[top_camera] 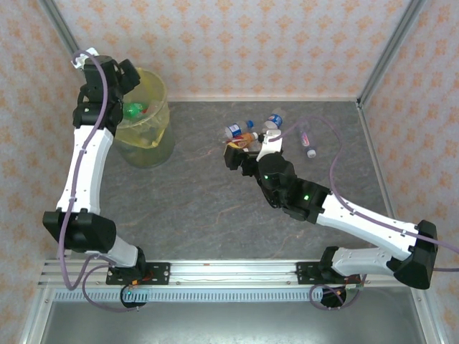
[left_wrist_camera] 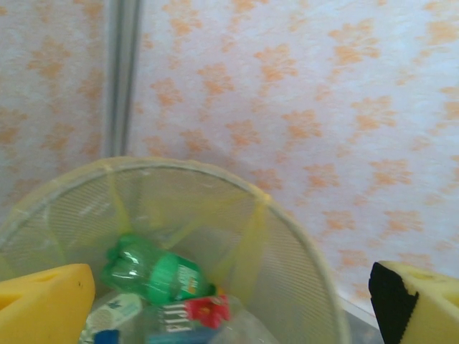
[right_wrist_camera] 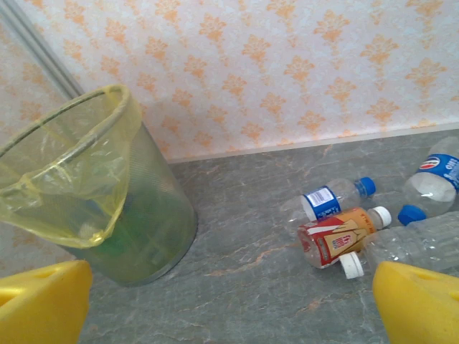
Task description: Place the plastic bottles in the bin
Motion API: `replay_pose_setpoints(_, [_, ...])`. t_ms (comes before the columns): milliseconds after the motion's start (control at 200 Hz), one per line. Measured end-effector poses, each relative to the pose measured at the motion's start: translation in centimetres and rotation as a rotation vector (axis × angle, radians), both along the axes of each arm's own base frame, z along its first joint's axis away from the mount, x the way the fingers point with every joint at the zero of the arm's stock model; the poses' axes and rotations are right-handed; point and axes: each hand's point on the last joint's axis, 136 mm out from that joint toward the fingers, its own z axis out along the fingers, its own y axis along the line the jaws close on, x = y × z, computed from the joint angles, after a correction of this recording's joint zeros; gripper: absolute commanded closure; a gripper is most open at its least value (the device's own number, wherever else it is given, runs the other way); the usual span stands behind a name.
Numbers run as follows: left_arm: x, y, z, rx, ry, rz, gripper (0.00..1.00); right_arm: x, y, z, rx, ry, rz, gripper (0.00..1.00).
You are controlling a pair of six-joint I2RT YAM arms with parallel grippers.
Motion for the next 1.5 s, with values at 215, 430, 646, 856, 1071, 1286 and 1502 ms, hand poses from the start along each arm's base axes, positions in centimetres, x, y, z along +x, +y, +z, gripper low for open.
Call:
replay_pose_setpoints(215, [-0.4, -7.5, 0.4, -0.05, -0.023, -0.215, 0.01, 2.1, -3.0, -1.0, 0.056, 0.058, -0.118, 0.0])
replay_pose_setpoints(430, [-1.3, -15.8, -4.0, -0.096, 0.071, -0.432, 0.01, 4.1, -6.7, -3.6, 0.137, 0.154, -0.236, 0.0])
replay_pose_setpoints(646, [-4.2, -20.9, -7.6, -0.129, 0.14, -0.571, 0.01, 5.7, -10.4, -9.4, 0.223, 0.312, -0.319, 0.0])
replay_pose_setpoints(856, [-6.6, -22.8, -8.8, -0.151, 0.151, -0.629, 0.01, 7.7, -11.2, -15.2, 0.276, 0.494, -0.376, 0.03])
replay_pose_setpoints(1071, [-8.3, -22.3, -9.9, -0.179, 0.157, -0.624, 0.01, 10.4, -10.6, -20.6, 0.296, 0.663, -0.417, 0.05])
replay_pose_setpoints(1286, [-10.0, -21.5, -9.6, -0.194, 0.132, -0.612, 0.01, 14.4, -8.2, -22.0, 0.327, 0.718, -0.409, 0.06])
replay_pose_setpoints(1502, [-11.2, -20.2, -8.7, -0.19, 0.093, -0.582, 0.01, 17.4, -6.5, -23.8, 0.323, 0.761, -0.412, 0.07])
